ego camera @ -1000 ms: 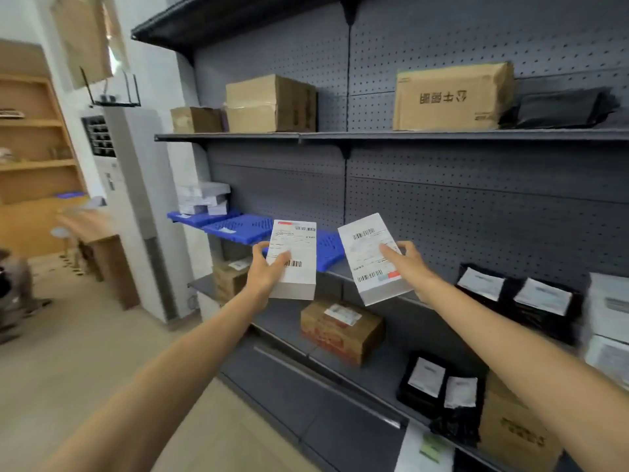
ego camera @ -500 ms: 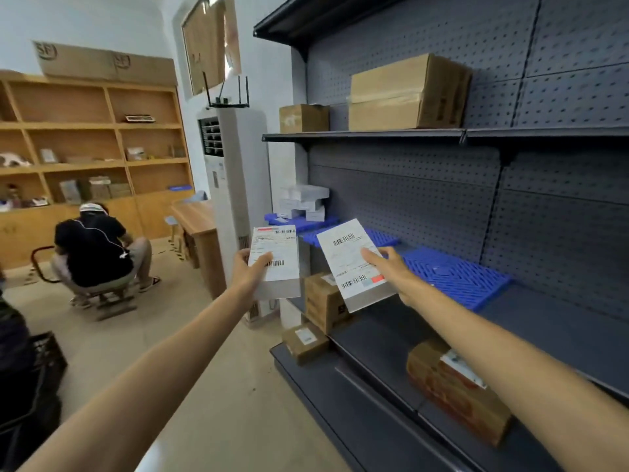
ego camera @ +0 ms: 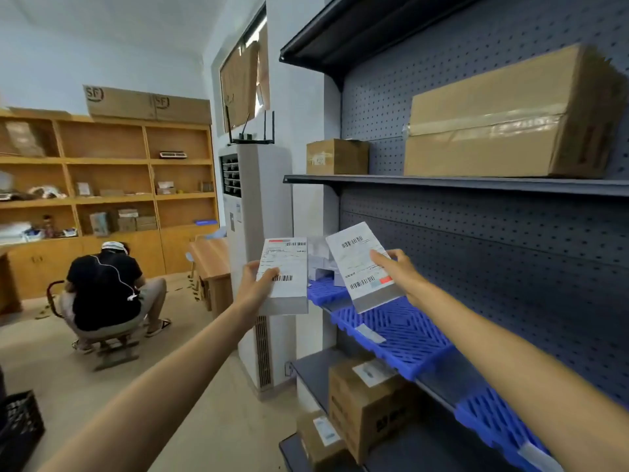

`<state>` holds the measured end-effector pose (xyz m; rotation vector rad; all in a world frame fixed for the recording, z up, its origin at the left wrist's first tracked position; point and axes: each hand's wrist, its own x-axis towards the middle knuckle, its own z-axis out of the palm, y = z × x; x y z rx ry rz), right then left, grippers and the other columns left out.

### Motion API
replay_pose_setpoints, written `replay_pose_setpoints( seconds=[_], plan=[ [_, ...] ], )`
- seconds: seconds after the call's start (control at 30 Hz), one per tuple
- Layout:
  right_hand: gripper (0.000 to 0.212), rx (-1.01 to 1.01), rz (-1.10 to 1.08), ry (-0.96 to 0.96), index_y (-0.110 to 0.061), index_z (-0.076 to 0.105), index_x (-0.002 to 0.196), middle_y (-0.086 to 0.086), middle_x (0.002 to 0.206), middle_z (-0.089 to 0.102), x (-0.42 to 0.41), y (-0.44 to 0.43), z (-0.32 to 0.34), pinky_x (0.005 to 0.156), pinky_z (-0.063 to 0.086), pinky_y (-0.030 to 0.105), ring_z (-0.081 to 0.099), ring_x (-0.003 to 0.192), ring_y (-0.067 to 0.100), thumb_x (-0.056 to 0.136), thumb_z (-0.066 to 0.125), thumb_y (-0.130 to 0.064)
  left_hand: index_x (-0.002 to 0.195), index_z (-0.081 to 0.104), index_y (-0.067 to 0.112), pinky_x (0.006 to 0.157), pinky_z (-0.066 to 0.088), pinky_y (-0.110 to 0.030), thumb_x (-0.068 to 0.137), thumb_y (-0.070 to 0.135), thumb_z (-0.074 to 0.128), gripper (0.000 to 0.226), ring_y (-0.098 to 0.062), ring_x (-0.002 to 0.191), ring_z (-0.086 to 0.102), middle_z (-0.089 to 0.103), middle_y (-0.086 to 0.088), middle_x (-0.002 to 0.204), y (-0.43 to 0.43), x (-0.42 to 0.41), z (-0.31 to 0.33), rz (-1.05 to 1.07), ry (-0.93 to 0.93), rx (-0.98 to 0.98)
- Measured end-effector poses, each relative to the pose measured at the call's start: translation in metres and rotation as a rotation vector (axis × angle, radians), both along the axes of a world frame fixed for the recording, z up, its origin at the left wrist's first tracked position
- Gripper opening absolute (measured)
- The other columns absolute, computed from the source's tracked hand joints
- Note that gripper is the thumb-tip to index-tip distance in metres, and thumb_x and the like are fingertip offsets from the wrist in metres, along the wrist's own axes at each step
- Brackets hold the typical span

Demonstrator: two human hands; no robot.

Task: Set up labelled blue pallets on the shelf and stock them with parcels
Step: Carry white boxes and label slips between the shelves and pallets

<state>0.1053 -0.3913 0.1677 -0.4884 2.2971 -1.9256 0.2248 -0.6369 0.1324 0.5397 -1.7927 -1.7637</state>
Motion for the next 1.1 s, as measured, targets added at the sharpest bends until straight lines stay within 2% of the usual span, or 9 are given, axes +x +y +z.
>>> replay_pose_setpoints(
  seconds=[0.07,0.17,0.33,0.47,0.6,0.8,0.9,1.03,1.1],
  plan=[
    [0.034,-0.017,-0.002,-0.014,-0.013,0.045,0.117,0.006,0.099,0.064,-0.028,-0.027,-0.001,0.054,0.041,0.024,0.058,0.070,0.011,0.096,0.058,-0.037,0.124,0.037,0.022,0.061,0.050,-0.028,0.098,0.022,0.054,0.031,-0.014,0.077,0.063,0.062,-0.002,0.094,-0.018,-0.032,-0.001,0.011,-0.023,-0.021],
    [0.040,-0.026,-0.005,-0.036,-0.009,0.047,0.123,0.008,0.102,0.064,-0.068,-0.062,-0.013,0.052,0.040,0.022,0.058,0.069,0.009,0.095,0.059,-0.035,0.120,0.039,0.021,0.076,0.054,-0.034,0.097,0.020,0.052,0.027,-0.020,0.088,0.063,0.062,-0.009,0.109,-0.050,-0.082,-0.002,0.033,-0.040,-0.048],
    [0.047,-0.040,-0.053,-0.052,-0.005,0.047,0.129,0.015,0.117,0.066,-0.141,-0.111,-0.019,0.054,0.041,0.023,0.058,0.070,0.010,0.095,0.060,-0.034,0.121,0.043,0.014,0.064,0.047,-0.028,0.095,0.025,0.050,0.029,-0.013,0.080,0.060,0.064,-0.006,0.102,-0.109,-0.171,-0.004,0.001,-0.052,-0.082],
    [0.050,-0.039,-0.132,-0.050,-0.005,0.045,0.129,0.011,0.112,0.065,-0.196,-0.145,-0.019,0.056,0.041,0.025,0.057,0.072,0.011,0.095,0.058,-0.039,0.116,0.045,0.014,0.082,0.050,-0.035,0.097,0.023,0.050,0.022,-0.015,0.085,0.056,0.056,-0.003,0.099,-0.152,-0.240,-0.007,-0.061,-0.036,-0.061],
    [0.052,-0.050,-0.208,-0.049,-0.005,0.044,0.131,0.012,0.113,0.065,-0.253,-0.178,-0.003,0.058,0.044,0.027,0.058,0.074,0.015,0.094,0.059,-0.040,0.112,0.047,0.014,0.098,0.050,-0.049,0.095,0.026,0.053,0.023,-0.029,0.106,0.060,0.059,-0.004,0.102,-0.191,-0.315,0.004,-0.165,-0.028,-0.009],
    [0.058,-0.046,-0.318,-0.067,-0.004,0.042,0.136,0.016,0.118,0.066,-0.319,-0.217,0.002,0.055,0.044,0.027,0.060,0.073,0.017,0.094,0.061,-0.038,0.115,0.038,0.014,0.074,0.055,-0.040,0.099,0.020,0.045,0.019,-0.022,0.083,0.058,0.058,-0.010,0.102,-0.215,-0.411,0.007,-0.298,-0.025,0.120],
    [0.054,-0.020,-0.344,-0.075,-0.003,0.044,0.136,0.016,0.110,0.067,-0.352,-0.230,-0.006,0.053,0.042,0.026,0.060,0.069,0.015,0.095,0.060,-0.034,0.114,0.036,0.014,0.061,0.049,-0.032,0.100,0.018,0.043,0.016,-0.018,0.076,0.055,0.055,-0.008,0.098,-0.217,-0.449,-0.001,-0.283,-0.036,0.157],
    [0.067,-0.002,-0.313,-0.116,-0.005,0.036,0.143,0.015,0.111,0.068,-0.400,-0.244,-0.014,0.054,0.045,0.026,0.063,0.072,0.018,0.092,0.063,-0.039,0.111,0.037,0.022,0.092,0.052,-0.050,0.092,0.036,0.046,0.026,-0.031,0.105,0.057,0.051,-0.015,0.123,-0.229,-0.505,-0.008,-0.310,-0.107,0.136],
    [0.067,0.022,-0.293,-0.139,-0.006,0.035,0.142,0.018,0.116,0.066,-0.426,-0.249,-0.019,0.057,0.047,0.028,0.064,0.076,0.021,0.091,0.064,-0.040,0.109,0.036,0.025,0.095,0.050,-0.055,0.083,0.045,0.046,0.034,-0.035,0.110,0.055,0.048,-0.017,0.128,-0.239,-0.541,-0.016,-0.341,-0.165,0.099]
  ],
)
